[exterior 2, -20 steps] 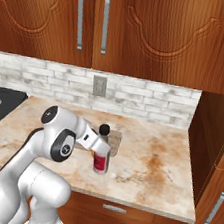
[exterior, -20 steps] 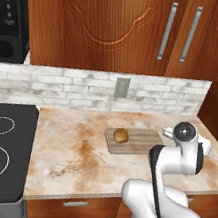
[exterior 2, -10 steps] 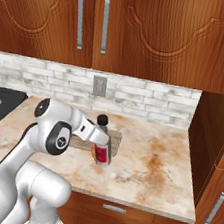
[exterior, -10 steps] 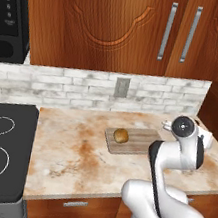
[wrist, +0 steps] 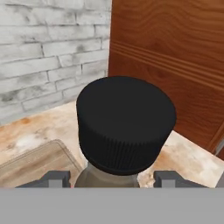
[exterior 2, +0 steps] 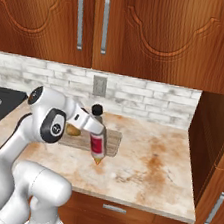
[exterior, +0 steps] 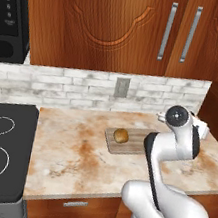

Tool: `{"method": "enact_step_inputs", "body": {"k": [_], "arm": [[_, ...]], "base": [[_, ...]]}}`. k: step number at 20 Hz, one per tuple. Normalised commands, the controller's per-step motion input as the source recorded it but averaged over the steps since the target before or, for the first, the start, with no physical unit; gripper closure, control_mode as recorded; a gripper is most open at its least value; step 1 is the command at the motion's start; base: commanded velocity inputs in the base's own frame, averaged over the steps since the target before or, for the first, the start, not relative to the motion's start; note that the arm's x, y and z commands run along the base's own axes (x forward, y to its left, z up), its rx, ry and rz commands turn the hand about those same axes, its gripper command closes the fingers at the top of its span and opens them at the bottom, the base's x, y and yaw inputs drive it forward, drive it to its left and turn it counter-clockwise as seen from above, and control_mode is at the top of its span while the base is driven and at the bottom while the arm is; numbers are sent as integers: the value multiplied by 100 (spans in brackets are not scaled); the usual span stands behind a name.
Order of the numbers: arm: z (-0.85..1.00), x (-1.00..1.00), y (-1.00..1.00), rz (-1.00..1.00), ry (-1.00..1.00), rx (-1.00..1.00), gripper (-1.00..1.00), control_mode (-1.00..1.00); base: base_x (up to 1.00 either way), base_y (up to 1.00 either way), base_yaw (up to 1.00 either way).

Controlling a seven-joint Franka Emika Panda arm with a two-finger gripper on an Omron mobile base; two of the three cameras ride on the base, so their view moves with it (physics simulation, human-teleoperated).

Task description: Retrieve the reheated potato from the microwave, then place the potato, cheese, and condiment on the cutting board.

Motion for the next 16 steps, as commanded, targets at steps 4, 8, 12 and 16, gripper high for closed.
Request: {"method": "enact_step_inputs", "body": {"k": [4,8,12,16], "arm": [[10,24,22,0,-8,0,100,-100],[7,29,17,0,-5,0,100,-100],[0,31,13,0,0,0,100,-100],[0,28,17,0,0,0,100,-100]], "base": [[0,0,0],[0,0,0],[0,0,0],[0,0,0]]}}
